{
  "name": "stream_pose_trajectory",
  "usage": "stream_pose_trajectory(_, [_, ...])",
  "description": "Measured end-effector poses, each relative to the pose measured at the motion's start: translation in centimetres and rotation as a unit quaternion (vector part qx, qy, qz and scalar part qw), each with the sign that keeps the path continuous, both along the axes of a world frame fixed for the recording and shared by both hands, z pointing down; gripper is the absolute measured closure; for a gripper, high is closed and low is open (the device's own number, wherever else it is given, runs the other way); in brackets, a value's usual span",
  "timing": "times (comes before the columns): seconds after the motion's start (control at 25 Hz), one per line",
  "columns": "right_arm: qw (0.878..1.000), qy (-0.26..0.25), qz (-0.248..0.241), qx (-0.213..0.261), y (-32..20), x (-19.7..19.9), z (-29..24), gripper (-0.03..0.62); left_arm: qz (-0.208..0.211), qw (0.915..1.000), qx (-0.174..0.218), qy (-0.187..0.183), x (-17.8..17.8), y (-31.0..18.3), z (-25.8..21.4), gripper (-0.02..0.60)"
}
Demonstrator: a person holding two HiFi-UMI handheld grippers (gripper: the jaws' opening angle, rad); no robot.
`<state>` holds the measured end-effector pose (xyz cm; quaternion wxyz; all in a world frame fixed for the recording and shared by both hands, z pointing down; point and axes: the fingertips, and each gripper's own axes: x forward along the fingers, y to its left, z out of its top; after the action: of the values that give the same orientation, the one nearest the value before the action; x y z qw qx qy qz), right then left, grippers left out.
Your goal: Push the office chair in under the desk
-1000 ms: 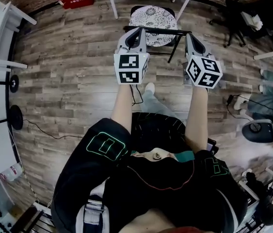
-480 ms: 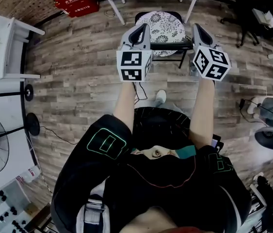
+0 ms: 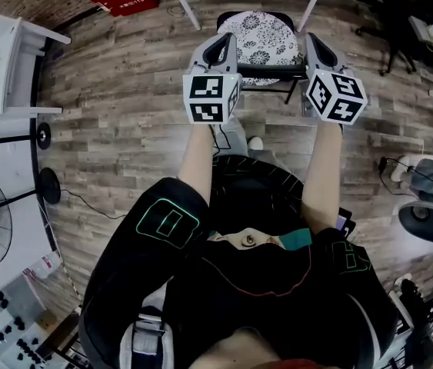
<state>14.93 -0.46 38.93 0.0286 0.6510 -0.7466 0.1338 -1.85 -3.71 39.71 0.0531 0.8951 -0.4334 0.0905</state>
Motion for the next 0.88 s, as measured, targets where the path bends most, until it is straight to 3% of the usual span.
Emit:
stream_pose_trajectory(0.64, [0.998, 0.005, -0.008, -0.061, 0.0, 0.5, 5.6, 0.589, 0.028, 0.9977, -0.054, -0.030, 2.2, -0.2, 5.8, 0.572])
stream_pose_trajectory(0.88, [0.994, 0.040, -0.034, -0.094, 0.6, -0.5, 8.6, 0.589, 0.058, 0.9920, -0.083, -0.076, 2.7, 1.3, 9.8, 0.571])
